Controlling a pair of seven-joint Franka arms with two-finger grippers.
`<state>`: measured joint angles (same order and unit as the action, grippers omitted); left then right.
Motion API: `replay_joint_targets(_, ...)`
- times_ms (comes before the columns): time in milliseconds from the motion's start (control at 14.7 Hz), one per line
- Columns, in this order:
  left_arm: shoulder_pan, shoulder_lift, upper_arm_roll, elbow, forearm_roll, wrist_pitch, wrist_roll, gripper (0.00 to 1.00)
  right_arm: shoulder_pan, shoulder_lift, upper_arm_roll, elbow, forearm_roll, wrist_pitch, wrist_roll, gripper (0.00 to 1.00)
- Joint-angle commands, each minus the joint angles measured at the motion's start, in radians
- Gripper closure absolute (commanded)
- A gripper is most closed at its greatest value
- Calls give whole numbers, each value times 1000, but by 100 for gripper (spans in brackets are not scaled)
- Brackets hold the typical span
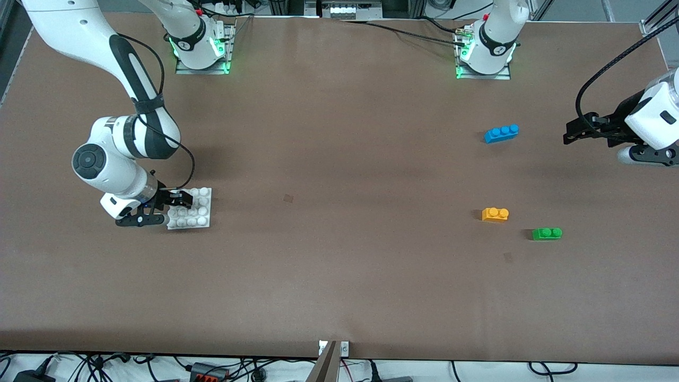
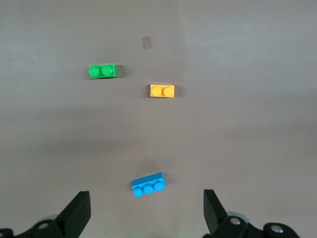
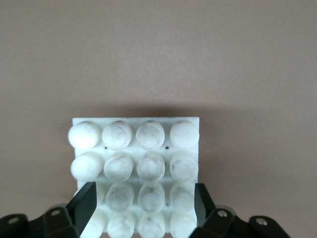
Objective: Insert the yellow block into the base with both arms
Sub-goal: 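Reach the right gripper down to the white base plate and grasp it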
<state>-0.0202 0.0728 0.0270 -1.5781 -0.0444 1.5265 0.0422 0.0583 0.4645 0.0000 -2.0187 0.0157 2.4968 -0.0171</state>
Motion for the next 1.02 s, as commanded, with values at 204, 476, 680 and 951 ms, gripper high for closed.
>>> replay_joint_targets(204,8,10,-7,27,9,-22,1,0,28,48,2,5,7,102,16,18)
replay_joint_targets(476,8,10,-5,27,9,-22,1,0,34,57,2,17,7,102,16,23)
replay_joint_targets(680,8,10,-5,27,9,-22,1,0,29,69,2,15,6,103,14,23)
replay_joint_targets(951,8,10,-7,27,6,-23,2,0,32,77,0,14,6,99,9,36)
